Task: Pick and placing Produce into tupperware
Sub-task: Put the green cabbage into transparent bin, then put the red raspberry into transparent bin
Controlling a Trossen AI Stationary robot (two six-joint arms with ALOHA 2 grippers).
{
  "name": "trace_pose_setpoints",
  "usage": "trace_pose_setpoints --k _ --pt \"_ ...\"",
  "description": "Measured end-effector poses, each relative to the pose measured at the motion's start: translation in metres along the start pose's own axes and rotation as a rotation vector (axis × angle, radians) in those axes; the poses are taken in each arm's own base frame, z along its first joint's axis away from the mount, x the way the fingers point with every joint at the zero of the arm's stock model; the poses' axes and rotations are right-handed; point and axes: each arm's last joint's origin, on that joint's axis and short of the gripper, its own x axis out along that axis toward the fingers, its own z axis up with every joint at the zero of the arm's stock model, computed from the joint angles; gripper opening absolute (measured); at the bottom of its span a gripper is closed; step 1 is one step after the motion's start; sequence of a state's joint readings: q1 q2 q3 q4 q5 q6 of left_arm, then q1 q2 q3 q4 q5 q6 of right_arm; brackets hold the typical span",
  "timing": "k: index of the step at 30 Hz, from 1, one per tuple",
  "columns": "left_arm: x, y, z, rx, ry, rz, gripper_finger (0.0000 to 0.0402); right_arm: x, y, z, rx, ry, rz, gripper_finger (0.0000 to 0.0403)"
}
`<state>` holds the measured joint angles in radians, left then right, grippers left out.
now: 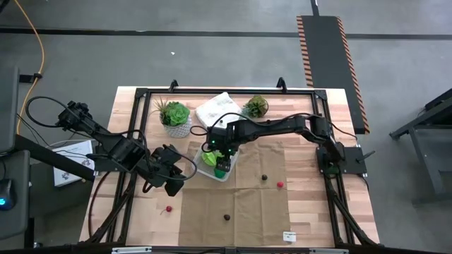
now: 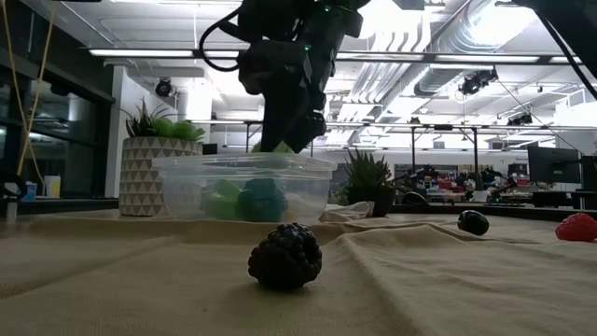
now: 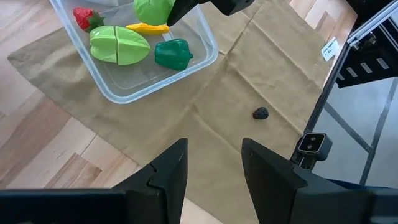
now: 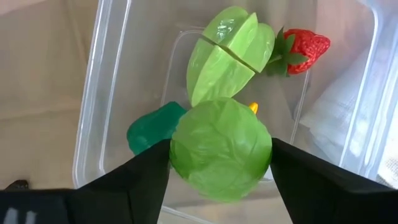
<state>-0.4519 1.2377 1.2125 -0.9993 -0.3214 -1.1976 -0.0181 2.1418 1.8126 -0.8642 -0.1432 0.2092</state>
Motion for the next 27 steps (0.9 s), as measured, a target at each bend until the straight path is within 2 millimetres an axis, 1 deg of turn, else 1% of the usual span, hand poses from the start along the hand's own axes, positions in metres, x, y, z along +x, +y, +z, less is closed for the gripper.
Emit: trace_pose_setpoints --k 3,10,13,19,23,27 --pt "0.0 0.0 0.0 0.0 0.0 0.0 0.014 0.0 0.0 0.0 0.002 -0.001 0.001 0.0267" --pt "0.0 0.0 0.0 0.0 0.0 0.0 0.014 -0.001 0.0 0.0 0.017 -0.004 0.002 0.0268" --pt "0.0 0.0 0.0 0.008 -0.003 0.001 0.014 -0.009 -0.003 0.004 0.04 -0.041 0.004 0.0268" --pt "0.0 0.0 0.0 0.016 -0.004 0.001 0.014 -0.046 -0.021 0.016 0.133 -0.135 -0.09 0.0268" --pt "0.0 0.0 0.0 0.023 -0.011 0.004 0.014 -0.077 -0.035 0.025 0.226 -0.202 -0.109 0.0268" --pt "0.0 0.0 0.0 0.023 -0.011 0.005 0.014 -0.107 -0.048 0.028 0.321 -0.207 -0.121 0.0267"
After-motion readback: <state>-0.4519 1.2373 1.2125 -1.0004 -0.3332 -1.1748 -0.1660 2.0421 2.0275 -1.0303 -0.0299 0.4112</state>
